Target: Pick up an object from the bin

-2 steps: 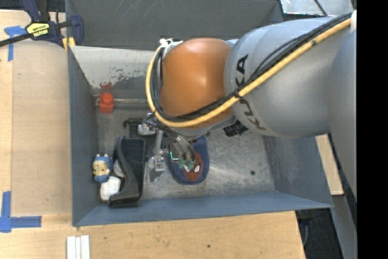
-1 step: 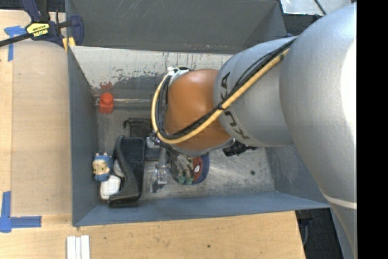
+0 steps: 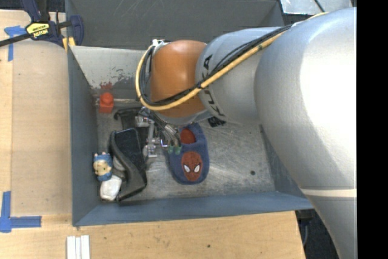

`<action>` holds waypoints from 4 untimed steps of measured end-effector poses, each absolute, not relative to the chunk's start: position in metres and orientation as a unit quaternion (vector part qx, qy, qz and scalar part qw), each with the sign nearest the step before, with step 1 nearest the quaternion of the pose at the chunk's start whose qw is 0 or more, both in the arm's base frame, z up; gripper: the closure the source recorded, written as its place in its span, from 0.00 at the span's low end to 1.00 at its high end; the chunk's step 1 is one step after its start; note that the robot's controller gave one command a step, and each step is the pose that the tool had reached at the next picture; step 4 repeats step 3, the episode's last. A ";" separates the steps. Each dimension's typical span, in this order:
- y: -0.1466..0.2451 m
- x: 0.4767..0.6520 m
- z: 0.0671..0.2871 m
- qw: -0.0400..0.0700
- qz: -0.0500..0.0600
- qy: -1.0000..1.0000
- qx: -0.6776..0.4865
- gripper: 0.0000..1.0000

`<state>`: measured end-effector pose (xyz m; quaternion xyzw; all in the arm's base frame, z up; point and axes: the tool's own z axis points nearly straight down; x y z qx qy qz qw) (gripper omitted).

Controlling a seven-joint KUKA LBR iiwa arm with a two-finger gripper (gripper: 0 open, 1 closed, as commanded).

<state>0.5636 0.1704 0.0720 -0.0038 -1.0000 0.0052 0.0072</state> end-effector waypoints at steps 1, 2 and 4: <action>0.173 0.572 0.078 -0.014 -0.002 -1.000 -0.007 1.00; 0.155 0.578 0.146 -0.005 -0.001 -0.997 -0.079 1.00; 0.160 0.591 0.255 -0.006 -0.002 -0.997 -0.078 1.00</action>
Offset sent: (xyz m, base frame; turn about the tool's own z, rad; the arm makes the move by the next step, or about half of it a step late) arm 0.0000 0.0000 0.0000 0.0000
